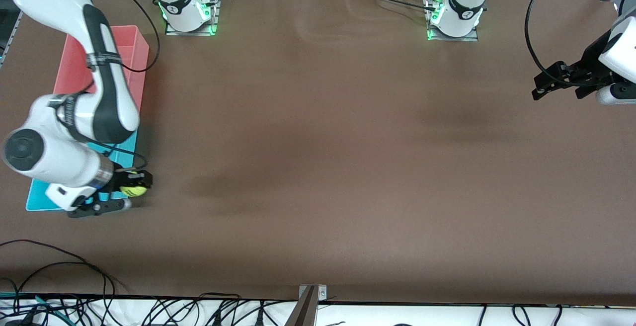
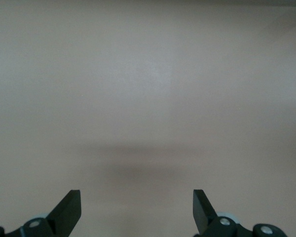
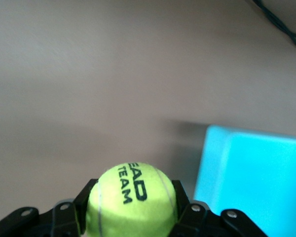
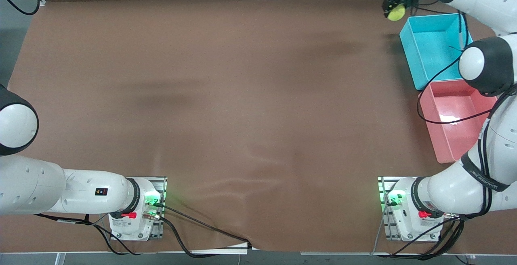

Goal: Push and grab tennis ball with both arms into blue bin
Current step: 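Carry the ball with the right gripper over the blue bin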

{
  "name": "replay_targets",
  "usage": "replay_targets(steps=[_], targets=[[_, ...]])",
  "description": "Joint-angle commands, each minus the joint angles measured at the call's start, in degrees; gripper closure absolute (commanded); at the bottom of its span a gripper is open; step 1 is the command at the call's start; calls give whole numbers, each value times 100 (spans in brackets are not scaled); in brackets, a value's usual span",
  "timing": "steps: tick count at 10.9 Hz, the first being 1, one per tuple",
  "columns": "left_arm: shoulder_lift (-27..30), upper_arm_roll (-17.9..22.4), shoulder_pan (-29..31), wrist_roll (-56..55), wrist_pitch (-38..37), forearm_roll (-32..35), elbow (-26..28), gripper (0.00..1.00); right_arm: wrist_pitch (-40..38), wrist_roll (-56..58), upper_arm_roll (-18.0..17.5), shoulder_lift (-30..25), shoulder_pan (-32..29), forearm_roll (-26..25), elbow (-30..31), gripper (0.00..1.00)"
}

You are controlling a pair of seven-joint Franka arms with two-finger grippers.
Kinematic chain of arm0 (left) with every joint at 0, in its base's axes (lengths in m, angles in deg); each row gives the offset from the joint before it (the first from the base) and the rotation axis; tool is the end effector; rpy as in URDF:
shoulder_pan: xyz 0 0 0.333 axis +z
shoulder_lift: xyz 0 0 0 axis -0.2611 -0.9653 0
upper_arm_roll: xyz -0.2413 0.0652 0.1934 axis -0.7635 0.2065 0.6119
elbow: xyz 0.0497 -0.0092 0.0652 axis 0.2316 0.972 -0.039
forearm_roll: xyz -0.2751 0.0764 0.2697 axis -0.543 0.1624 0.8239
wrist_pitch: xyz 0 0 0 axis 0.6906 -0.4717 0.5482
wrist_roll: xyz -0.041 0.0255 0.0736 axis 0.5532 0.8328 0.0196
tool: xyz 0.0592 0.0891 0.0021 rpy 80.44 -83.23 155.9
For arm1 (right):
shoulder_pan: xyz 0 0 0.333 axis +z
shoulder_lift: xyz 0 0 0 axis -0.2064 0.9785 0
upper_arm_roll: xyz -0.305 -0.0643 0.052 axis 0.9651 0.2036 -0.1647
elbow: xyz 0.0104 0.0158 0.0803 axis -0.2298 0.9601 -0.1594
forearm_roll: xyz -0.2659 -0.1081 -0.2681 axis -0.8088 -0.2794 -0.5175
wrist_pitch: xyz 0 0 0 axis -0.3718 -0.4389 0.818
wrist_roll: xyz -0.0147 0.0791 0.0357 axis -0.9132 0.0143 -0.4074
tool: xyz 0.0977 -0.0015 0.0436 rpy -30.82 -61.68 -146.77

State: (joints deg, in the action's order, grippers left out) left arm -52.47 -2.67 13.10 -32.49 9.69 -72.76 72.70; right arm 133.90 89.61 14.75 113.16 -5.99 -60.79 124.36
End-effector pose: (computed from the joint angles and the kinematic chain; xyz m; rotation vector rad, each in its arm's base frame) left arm 0.5570 -0.0209 0.6205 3.1145 0.1104 0.0095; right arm 0.7075 0.0192 0.3549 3.0988 0.3062 -0.0246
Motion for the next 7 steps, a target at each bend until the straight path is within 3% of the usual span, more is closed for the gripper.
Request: replay_targets(steps=[1,4,7], targets=[[-121,-16,54,152,-138,37,-162,0,-1139,612,130,-363,-538,17,52,78],[-112,-16,80,153,-243,37,-188,0,-1477,901,613,-837,-619,17,884,78],[-103,-16,124,161,-296,37,-188,0,-102,1227,834,-1582,-619,26,2744,78]])
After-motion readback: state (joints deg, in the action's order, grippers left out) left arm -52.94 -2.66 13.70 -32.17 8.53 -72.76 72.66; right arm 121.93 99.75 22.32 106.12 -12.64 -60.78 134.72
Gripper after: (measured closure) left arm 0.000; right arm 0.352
